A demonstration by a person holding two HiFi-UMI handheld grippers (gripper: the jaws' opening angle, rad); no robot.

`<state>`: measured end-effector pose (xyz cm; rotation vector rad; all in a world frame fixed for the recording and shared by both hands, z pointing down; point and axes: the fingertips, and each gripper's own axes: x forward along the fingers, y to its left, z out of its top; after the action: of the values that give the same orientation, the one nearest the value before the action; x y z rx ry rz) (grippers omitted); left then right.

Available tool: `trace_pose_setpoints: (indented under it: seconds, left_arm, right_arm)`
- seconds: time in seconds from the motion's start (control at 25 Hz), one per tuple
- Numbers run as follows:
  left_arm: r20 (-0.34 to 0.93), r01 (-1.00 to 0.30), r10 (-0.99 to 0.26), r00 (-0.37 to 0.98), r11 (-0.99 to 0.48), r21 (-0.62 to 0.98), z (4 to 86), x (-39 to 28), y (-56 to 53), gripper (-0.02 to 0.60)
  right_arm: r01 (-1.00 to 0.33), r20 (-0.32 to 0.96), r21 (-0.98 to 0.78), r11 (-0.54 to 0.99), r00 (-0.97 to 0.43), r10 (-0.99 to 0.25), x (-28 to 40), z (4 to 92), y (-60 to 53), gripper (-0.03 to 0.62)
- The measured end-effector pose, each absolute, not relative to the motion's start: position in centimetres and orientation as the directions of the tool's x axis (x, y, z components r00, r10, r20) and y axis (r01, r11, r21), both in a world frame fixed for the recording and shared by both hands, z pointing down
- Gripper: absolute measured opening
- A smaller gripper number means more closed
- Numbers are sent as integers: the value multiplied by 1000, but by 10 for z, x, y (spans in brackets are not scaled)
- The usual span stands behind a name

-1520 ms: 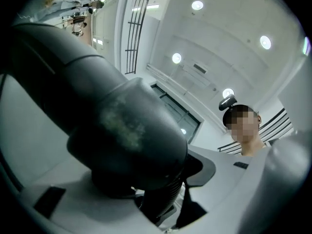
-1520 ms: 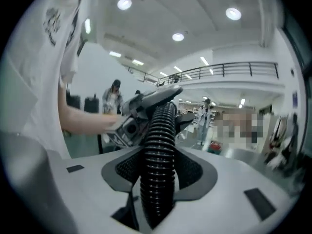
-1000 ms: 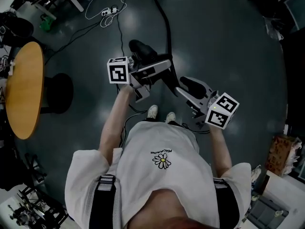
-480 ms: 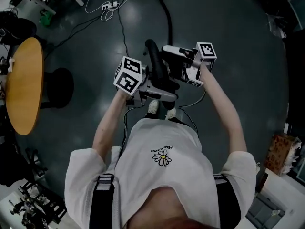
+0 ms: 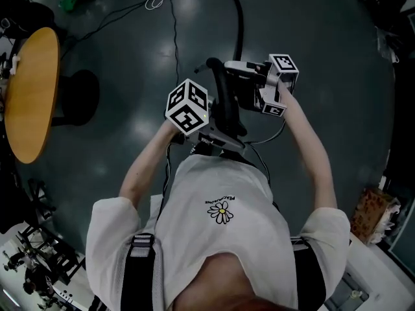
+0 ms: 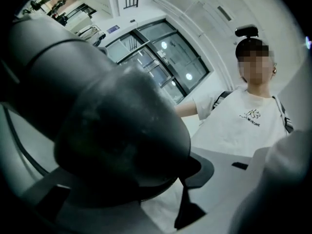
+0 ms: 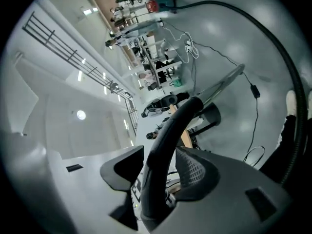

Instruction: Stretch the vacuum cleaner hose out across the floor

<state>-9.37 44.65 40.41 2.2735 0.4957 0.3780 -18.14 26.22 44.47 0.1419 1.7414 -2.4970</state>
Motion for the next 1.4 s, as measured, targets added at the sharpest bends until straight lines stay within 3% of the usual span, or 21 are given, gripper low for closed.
trace_pose_setpoints:
  seconds: [0.16,0.4,0.64,0.88,0.96,1.08,1.2,1.32,1.4]
  left_arm:
    - [264,204,504,822,-695,690,428,-88,466,195]
    - [279,210,529,802,-686,697,430,-84,471,193]
    - [286,227,563,775,-671,706,432,-87,484,192]
    - [434,237,626,648,-707,667,452,-61,507,192]
    - [439,251,608,661,-731,634,451,-53,503,192]
    - [402,251,533,745,-782,571,445,-56,492,192]
    - [166,203,399,902,-732,650,442,-88,470,192]
    - [-126,145,74,989,-634,760,436,-127,436,200]
    - [-126,46,-68,990,-685,727,440,-143,426,201]
  right_arm:
    - [81,-107,-926,-370,-993,51,-195,459,267,189]
    - [121,-162,-882,-456,-985,52,-201,466,275,189]
    - [-15,-73,-919,-394,-976,206,-203,467,288,199]
    - [-151,71,-898,-414,-977,200,-208,485,292,198]
    - [-118,50,-920,-374,-981,186,-204,477,288,198]
    - [-43,19,-960,-276,-996,89,-204,455,274,198]
    - [22,-18,-994,-110,-999,-37,-216,425,254,198]
    - [108,-121,-990,91,-981,-153,-207,378,230,198]
    - [70,-109,-959,274,-986,-130,-205,350,234,198]
